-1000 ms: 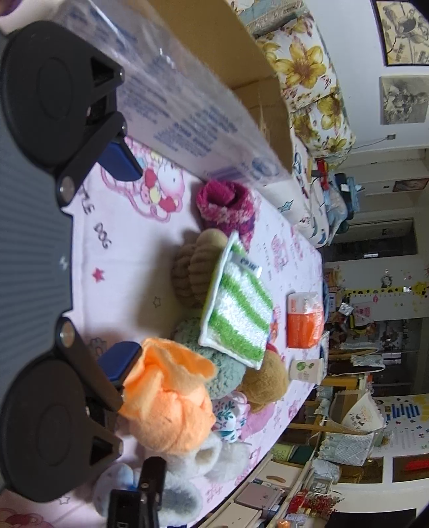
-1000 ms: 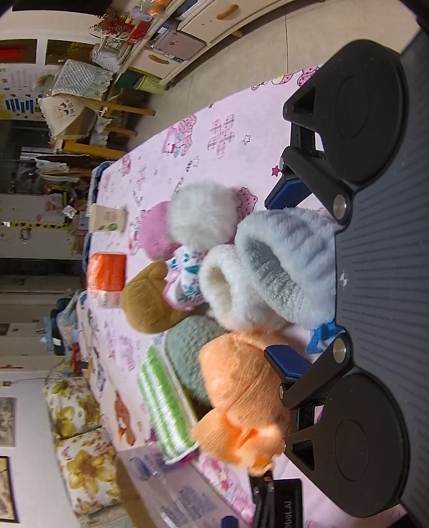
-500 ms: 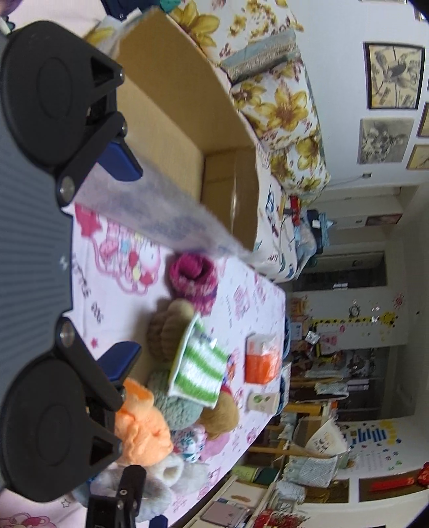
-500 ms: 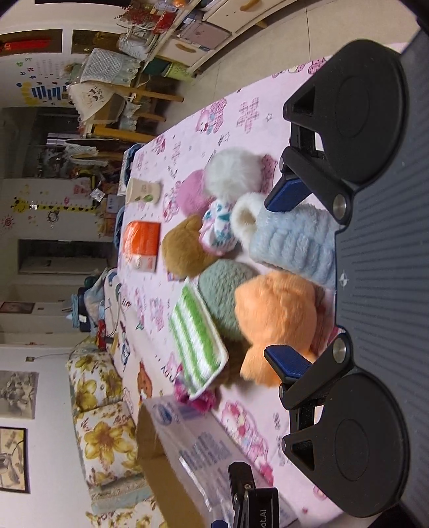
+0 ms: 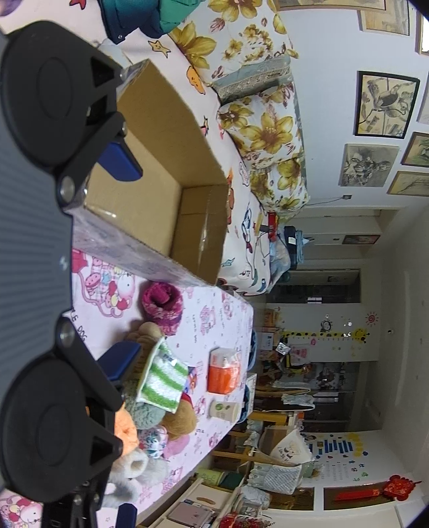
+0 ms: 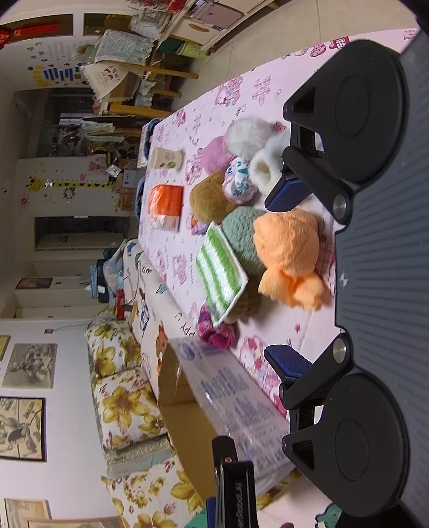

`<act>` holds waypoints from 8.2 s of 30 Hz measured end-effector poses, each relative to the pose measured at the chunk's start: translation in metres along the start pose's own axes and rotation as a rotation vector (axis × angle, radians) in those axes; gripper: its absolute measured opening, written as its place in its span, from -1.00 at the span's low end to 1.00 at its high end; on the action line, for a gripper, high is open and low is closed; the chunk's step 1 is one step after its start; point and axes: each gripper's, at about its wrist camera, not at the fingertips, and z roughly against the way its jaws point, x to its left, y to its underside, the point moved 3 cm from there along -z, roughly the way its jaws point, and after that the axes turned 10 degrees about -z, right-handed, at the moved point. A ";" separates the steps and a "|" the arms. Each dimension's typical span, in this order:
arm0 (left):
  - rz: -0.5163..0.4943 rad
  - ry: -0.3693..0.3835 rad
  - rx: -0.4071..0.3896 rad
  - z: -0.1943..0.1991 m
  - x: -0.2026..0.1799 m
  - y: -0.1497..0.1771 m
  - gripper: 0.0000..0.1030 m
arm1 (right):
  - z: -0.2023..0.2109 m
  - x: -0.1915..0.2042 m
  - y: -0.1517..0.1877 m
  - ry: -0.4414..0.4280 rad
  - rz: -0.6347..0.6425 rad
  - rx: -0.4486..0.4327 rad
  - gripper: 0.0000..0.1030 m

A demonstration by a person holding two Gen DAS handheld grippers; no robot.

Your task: Organize soft objects

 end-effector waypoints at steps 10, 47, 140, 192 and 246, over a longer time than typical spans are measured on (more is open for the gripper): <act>0.002 -0.001 -0.049 0.020 0.006 -0.005 0.99 | 0.029 0.008 0.008 -0.037 0.048 -0.039 1.00; -0.235 0.278 -0.043 -0.018 -0.112 0.019 0.97 | 0.029 -0.106 0.006 0.135 -0.283 0.059 1.00; 0.360 -0.165 -0.117 -0.103 0.043 -0.021 0.43 | -0.100 0.086 -0.110 -0.416 -0.333 0.173 0.07; 0.122 0.084 -0.287 -0.108 -0.028 -0.024 0.98 | 0.025 -0.025 -0.073 -0.053 -0.278 -0.246 1.00; -0.391 0.497 -0.122 -0.110 -0.233 0.015 0.98 | -0.023 -0.066 -0.057 0.041 -0.553 0.027 1.00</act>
